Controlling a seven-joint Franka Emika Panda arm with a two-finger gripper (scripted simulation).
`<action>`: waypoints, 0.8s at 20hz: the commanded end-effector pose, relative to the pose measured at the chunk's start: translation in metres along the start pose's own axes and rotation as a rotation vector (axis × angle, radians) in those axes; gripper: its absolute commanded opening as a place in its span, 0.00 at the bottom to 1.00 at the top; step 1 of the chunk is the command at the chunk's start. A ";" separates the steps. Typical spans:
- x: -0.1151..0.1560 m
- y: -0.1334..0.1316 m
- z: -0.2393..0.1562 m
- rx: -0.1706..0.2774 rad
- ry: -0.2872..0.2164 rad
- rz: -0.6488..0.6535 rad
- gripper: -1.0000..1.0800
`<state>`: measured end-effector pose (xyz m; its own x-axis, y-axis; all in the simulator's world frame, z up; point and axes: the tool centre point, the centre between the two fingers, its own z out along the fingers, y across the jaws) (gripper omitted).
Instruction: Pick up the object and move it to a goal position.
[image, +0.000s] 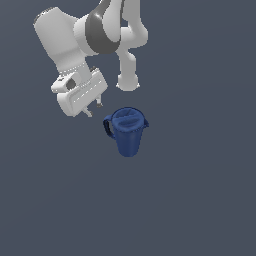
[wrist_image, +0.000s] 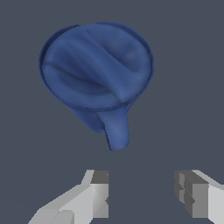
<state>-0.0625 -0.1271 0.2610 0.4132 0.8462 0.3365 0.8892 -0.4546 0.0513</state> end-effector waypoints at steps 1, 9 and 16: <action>0.005 -0.003 0.016 0.019 0.000 -0.020 0.62; 0.011 -0.007 0.033 0.039 -0.002 -0.041 0.62; 0.004 -0.010 0.044 0.066 -0.005 -0.036 0.62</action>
<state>-0.0602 -0.1063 0.2230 0.3807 0.8632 0.3315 0.9140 -0.4056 0.0066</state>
